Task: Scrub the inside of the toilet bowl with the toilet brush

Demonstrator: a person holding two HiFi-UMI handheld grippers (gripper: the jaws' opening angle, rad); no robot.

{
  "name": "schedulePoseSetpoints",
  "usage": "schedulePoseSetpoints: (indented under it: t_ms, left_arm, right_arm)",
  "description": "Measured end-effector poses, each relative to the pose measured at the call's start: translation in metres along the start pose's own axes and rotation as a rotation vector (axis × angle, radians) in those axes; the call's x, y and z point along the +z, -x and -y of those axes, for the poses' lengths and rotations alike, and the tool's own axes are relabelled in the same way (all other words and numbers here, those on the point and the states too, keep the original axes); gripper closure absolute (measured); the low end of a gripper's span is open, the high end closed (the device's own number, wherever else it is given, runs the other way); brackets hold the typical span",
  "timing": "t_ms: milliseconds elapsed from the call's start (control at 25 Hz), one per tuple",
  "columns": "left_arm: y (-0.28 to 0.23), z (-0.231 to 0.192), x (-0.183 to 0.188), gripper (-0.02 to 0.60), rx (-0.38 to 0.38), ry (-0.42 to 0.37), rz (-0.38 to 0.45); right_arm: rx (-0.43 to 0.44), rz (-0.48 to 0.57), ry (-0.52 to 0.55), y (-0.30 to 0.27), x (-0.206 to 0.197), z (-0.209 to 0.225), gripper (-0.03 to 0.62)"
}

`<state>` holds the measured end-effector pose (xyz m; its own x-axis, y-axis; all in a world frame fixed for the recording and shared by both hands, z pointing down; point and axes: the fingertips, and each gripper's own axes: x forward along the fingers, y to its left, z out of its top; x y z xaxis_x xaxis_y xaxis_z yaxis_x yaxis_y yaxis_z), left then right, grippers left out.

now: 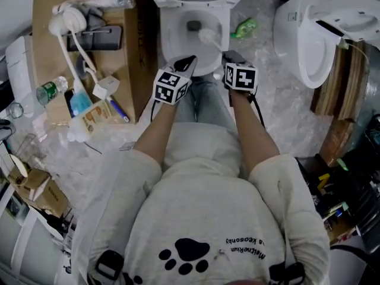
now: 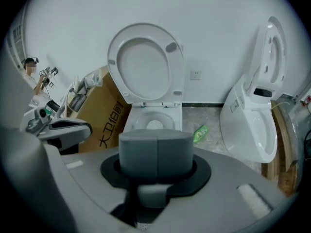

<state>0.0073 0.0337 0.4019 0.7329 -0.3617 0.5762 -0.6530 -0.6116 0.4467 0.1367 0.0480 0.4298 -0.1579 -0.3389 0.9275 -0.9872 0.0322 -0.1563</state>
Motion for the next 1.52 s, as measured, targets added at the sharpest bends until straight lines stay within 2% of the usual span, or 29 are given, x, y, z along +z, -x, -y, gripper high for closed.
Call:
schedulePoseSetpoints:
  t_ms: [240,440,680,960,1240,1520]
  left_arm:
    - [0.021,0.020,0.043,0.583,0.008,-0.067,0.057]
    - [0.036,0.027,0.079,0.583,0.036,-0.086,0.121]
    - [0.057,0.038,0.123,0.583,0.052,-0.162,0.197]
    - [0.093,0.049,0.182,0.583,0.137,-0.189,0.312]
    - [0.141,0.079,0.263,0.583,0.211,-0.270,0.501]
    - [0.197,0.117,0.328,0.583,0.282,-0.388,0.692]
  right_arm:
    - [0.025,0.101,0.145,0.054,0.032,-0.015,0.442]
    - [0.051,0.212,0.237,0.102,0.047,-0.030,0.442]
    - [0.057,0.392,0.283,0.160,0.084,-0.036,0.442]
    - [0.034,0.586,0.340,0.228,0.124,-0.043,0.442]
    - [0.004,0.806,0.378,0.292,0.170,-0.058,0.442]
    - [-0.043,1.016,0.415,0.352,0.222,-0.074,0.441]
